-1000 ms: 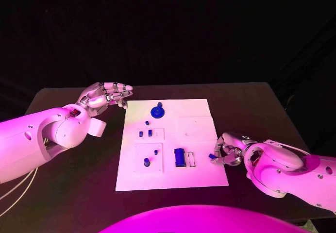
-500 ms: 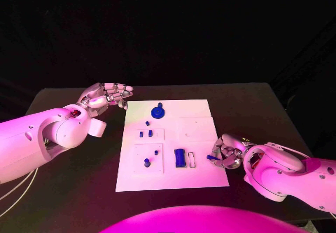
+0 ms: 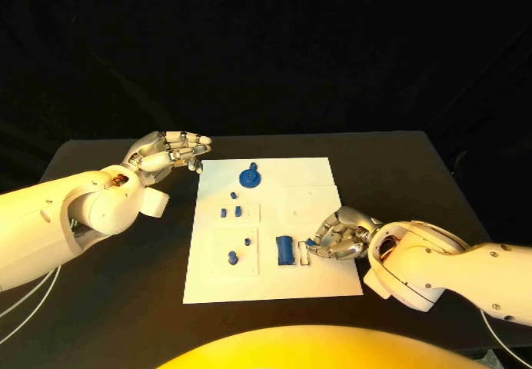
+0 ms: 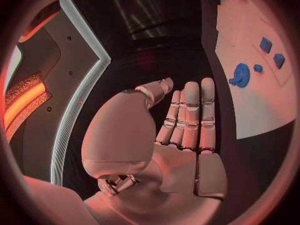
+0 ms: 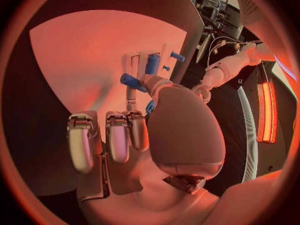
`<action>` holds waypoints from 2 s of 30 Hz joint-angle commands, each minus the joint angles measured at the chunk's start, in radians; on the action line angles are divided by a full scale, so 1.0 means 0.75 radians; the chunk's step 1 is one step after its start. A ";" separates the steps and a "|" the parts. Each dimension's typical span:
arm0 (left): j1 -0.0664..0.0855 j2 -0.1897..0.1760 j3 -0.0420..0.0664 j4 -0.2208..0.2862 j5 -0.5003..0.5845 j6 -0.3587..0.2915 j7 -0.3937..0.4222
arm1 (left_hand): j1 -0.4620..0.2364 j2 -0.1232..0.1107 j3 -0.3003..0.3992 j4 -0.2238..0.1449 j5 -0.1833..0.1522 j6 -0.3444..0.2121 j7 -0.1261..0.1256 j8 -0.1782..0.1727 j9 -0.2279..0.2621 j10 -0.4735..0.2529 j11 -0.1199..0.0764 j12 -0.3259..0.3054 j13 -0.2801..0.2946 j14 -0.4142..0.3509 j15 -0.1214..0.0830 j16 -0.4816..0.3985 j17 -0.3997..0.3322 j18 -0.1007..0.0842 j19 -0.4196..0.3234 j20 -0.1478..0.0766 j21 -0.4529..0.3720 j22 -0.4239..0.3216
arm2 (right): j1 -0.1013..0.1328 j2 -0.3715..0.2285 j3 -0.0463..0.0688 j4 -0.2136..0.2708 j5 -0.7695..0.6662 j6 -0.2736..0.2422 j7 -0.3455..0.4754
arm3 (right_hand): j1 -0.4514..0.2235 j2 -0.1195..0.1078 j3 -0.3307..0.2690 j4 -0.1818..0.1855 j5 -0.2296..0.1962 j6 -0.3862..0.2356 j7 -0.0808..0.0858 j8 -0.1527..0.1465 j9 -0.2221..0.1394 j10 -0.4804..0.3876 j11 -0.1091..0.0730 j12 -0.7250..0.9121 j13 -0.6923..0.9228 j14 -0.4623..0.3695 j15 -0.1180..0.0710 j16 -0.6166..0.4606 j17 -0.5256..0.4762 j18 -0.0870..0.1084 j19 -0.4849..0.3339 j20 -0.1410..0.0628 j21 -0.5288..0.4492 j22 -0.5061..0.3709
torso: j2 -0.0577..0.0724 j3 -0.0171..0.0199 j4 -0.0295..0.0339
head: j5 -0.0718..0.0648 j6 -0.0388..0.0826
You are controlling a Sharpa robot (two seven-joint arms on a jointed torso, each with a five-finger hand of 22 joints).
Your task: Assemble the parts on the task board
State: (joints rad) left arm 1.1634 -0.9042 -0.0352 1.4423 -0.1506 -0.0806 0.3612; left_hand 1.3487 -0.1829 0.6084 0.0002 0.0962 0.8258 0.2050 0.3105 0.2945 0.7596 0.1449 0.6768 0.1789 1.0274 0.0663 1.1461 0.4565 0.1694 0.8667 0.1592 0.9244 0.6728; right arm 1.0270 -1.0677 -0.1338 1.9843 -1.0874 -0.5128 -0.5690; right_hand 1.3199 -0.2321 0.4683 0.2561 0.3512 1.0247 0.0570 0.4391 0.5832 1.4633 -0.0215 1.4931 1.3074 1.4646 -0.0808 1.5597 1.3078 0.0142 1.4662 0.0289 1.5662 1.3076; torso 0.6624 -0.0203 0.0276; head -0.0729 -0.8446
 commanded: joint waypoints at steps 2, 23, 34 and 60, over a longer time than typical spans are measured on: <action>-0.001 0.002 0.001 0.004 0.007 0.018 0.004 | 0.003 0.014 0.007 0.001 0.006 -0.009 -0.002 0.004 -0.002 -0.008 -0.002 0.005 -0.002 -0.006 0.001 -0.002 -0.002 0.021 -0.002 0.004 -0.002 -0.001 | -0.005 0.033 -0.001 -0.024 0.087 0.006 0.003 | -0.046 -0.003 0.054 -0.058 0.037 0.002 -0.011 0.005 0.000 0.103 -0.004 -0.003 0.304 0.137 -0.007 0.004 0.327 -0.019 0.140 -0.010 0.006 0.351 | 0.000 0.0007 -0.0010 | 0.003 -0.003; -0.001 -0.001 0.001 0.007 0.007 0.020 0.002 | 0.004 0.014 0.008 0.000 0.005 -0.009 -0.002 0.004 -0.002 -0.008 -0.002 0.005 -0.003 -0.006 0.001 -0.001 -0.002 0.021 -0.001 0.004 -0.001 -0.001 | -0.040 0.096 -0.002 -0.075 -0.043 0.056 -0.096 | -0.190 -0.001 -0.055 0.034 -0.060 0.028 -0.011 0.000 -0.010 0.105 -0.003 0.001 0.307 0.138 -0.005 0.006 0.331 -0.019 0.140 -0.008 0.006 0.351 | 0.000 0.0002 -0.0015 | 0.005 -0.012; -0.001 -0.004 0.001 0.009 0.007 0.023 0.000 | 0.003 0.014 0.009 0.000 0.004 -0.009 -0.002 0.006 -0.002 -0.008 -0.001 0.006 -0.004 -0.005 0.001 -0.001 -0.002 0.020 -0.001 0.004 0.000 -0.001 | -0.040 0.106 -0.002 -0.077 -0.081 0.031 -0.104 | -0.220 0.017 -0.079 0.046 -0.068 0.042 -0.015 0.007 -0.010 0.107 -0.006 0.006 0.309 0.139 -0.008 0.009 0.336 -0.019 0.140 -0.010 0.006 0.351 | 0.001 0.0002 -0.0003 | 0.005 -0.010; -0.001 -0.001 0.001 0.004 0.007 0.025 -0.001 | -0.001 0.015 0.009 0.003 0.003 -0.010 -0.001 0.008 -0.002 -0.008 -0.001 0.007 -0.005 -0.006 0.002 -0.001 -0.002 0.020 -0.001 0.004 0.000 -0.001 | -0.040 0.114 -0.002 -0.080 -0.089 0.083 -0.102 | -0.333 0.025 -0.226 0.041 -0.094 0.047 -0.020 0.013 -0.015 0.110 -0.011 0.009 0.312 0.139 -0.012 0.009 0.338 -0.019 0.140 -0.014 0.006 0.351 | -0.001 -0.0002 -0.0012 | 0.003 -0.016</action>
State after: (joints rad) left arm 1.1633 -0.9069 -0.0352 1.4441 -0.1506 -0.0782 0.3548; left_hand 1.3487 -0.1829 0.6084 0.0002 0.0962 0.8258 0.2050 0.3104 0.2945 0.7596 0.1448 0.6768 0.1758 1.0274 0.0663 1.1461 0.4565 0.1694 0.8667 0.1592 0.9245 0.6729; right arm 0.9983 -0.9822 -0.1350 1.9220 -1.1418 -0.4777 -0.6498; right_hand 1.0585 -0.2107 0.3061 0.2856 0.2842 1.0544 0.0426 0.4451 0.5732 1.4668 -0.0250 1.4976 1.3073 1.4668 -0.0827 1.5637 1.3081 0.0142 1.4631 0.0247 1.5662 1.3079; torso 0.6623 -0.0209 0.0264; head -0.0708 -0.8554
